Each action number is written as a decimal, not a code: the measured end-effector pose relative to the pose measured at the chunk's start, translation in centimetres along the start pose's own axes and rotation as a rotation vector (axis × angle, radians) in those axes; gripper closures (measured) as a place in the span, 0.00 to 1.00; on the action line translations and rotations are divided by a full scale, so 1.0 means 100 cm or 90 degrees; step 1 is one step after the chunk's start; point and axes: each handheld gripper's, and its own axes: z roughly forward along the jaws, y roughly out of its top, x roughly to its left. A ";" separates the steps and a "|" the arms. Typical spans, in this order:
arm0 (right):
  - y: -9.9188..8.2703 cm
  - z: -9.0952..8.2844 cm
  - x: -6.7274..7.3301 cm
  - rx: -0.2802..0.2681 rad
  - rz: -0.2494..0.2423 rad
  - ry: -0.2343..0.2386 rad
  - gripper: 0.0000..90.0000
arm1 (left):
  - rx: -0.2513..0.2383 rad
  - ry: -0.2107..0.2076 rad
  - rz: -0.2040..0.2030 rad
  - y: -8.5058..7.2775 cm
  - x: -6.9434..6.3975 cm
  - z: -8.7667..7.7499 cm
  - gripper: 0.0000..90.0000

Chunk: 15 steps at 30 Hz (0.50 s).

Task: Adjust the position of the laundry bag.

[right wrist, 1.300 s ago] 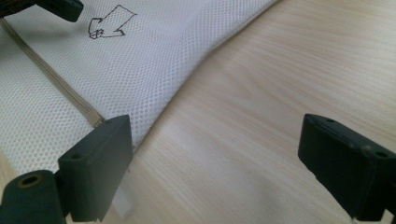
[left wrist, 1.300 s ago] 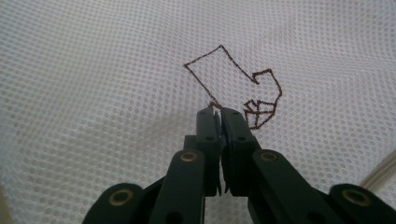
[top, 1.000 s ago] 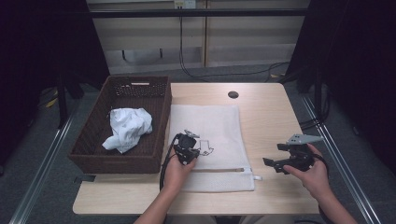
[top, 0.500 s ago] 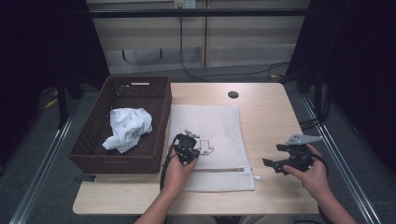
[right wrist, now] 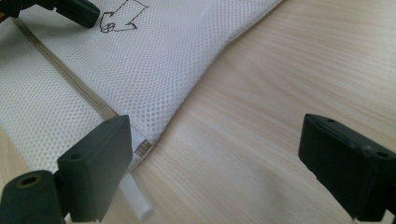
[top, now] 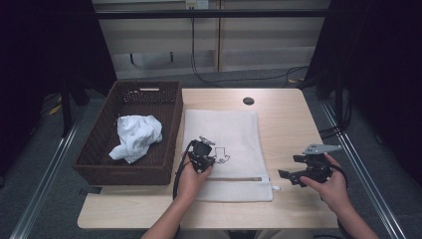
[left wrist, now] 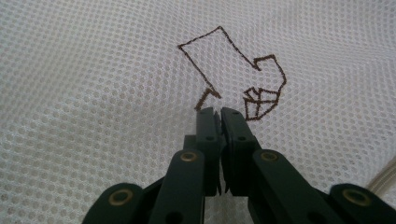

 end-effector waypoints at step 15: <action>0.001 -0.003 -0.001 -0.008 0.007 0.008 0.13 | -0.002 -0.011 0.004 0.011 -0.005 0.010 0.96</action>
